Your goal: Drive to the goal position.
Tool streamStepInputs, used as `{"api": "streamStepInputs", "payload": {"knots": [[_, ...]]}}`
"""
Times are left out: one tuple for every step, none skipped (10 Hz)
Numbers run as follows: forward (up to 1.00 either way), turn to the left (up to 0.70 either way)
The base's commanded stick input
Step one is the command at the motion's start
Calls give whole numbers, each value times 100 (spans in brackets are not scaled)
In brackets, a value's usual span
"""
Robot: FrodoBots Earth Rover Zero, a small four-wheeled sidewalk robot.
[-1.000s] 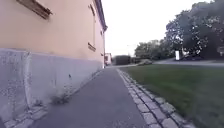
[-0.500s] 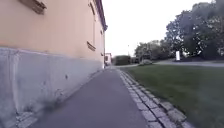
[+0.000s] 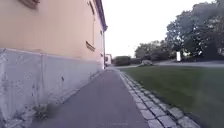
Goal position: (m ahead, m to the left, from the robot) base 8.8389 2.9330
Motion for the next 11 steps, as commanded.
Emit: {"api": "streamStepInputs", "payload": {"knots": [[50, 0], [50, 0], [50, 0], [50, 0], [50, 0], [50, 0], [50, 0], [50, 0], [50, 0], [50, 0], [50, 0]]}}
